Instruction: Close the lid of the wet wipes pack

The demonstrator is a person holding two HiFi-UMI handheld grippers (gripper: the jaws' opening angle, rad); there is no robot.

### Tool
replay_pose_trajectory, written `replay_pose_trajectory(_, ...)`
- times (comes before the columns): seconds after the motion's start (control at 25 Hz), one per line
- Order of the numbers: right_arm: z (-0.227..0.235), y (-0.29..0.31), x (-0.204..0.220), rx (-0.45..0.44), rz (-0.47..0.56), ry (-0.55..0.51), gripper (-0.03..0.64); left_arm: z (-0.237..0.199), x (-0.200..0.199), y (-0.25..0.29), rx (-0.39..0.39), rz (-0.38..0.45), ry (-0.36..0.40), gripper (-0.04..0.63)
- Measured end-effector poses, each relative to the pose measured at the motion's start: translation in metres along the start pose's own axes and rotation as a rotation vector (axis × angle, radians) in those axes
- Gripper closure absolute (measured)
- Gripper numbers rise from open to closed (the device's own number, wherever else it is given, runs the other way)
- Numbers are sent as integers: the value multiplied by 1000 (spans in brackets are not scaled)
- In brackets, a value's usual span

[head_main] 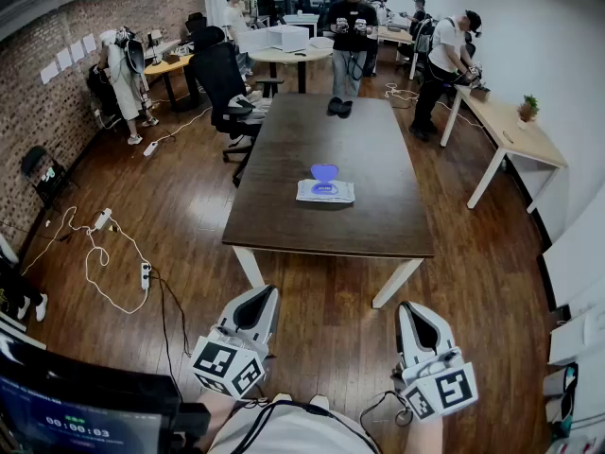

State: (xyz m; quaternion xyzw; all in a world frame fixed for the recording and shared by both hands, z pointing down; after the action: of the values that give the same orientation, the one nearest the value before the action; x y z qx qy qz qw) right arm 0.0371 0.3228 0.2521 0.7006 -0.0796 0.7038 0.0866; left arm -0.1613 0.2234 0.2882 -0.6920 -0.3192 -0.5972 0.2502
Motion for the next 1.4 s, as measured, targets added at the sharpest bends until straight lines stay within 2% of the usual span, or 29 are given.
replay_pose_trajectory(0.56, 34, 0, 10, -13, -12, 35, 612, 14, 7, 27, -32, -38, 0, 598)
replay_pose_trajectory(0.96, 54, 18, 27, -45, -51, 60, 612, 2, 13, 49, -75, -52, -6, 597)
replay_pose_trajectory(1.16, 69, 60, 35, -49, -68, 53, 612, -23, 21, 81, -64, -56, -21, 598)
replay_pose_trajectory(1.4, 100, 140, 40, -28, -102, 47, 612, -81, 22, 157, -32, -67, -42, 597)
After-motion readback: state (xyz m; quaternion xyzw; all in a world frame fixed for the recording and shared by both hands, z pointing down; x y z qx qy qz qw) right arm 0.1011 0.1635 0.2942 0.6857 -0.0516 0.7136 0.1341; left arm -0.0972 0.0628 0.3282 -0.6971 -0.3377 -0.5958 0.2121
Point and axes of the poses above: the fingertips, and each gripper's own axes: y forward along the fingers, z to its right, x out of its underside, the point moved 1 cm from there along -y, backward along the fingers, and after that the axes turned 3 degrees about -z, right-handed, at the moved point
